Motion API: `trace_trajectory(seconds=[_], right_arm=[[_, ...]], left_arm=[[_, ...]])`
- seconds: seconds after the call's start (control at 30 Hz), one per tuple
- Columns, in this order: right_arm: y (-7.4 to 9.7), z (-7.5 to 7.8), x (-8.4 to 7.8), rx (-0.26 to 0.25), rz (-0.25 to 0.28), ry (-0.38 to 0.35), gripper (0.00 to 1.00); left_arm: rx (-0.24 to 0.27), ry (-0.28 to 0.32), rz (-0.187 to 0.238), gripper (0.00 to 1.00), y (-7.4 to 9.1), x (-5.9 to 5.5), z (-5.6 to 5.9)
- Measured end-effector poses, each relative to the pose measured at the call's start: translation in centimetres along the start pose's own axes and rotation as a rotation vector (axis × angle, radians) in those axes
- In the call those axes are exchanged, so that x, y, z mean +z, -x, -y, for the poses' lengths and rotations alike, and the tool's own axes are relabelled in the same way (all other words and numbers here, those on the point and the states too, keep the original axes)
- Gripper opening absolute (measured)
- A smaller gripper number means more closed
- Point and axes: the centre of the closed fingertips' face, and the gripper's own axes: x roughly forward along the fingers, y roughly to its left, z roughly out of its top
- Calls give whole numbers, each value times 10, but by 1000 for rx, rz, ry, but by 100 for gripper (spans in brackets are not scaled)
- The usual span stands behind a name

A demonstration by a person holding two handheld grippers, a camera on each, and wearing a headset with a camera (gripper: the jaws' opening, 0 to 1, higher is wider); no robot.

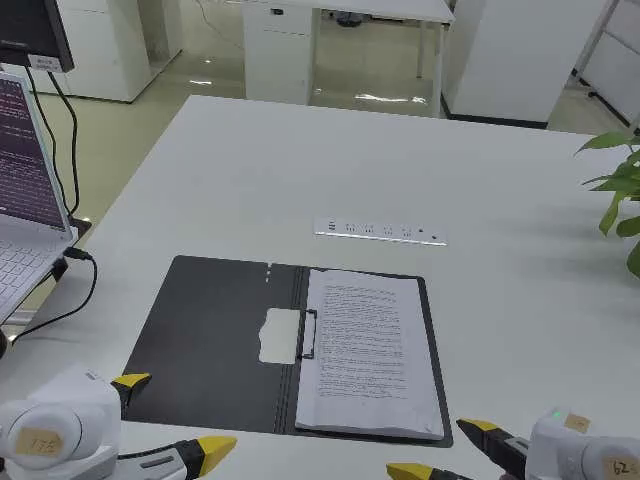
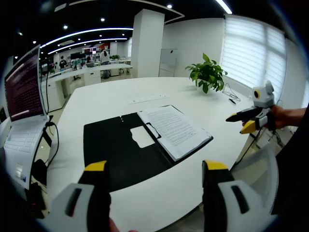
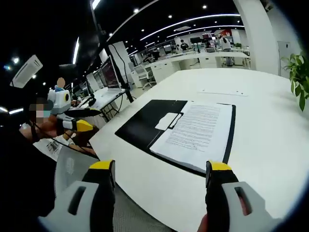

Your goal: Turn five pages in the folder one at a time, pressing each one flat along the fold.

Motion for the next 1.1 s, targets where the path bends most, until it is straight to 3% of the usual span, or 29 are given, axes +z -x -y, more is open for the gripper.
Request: trace_trajectory(seconds=[0.17, 0.43, 0.9, 1.1], right_arm=[[-1, 1, 0, -6, -9, -1, 79], [-5, -3, 2, -2, -12, -2, 79], [-6, -6, 1, -4, -20, 16, 79], [-3, -7, 0, -2, -23, 36, 80]], left_arm=[[-2, -1, -5, 78, 0, -2, -1], [13, 1, 5, 78, 5, 3, -12], [7, 2, -3, 77, 6, -1, -13], [7, -3, 2, 77, 6, 3, -16]])
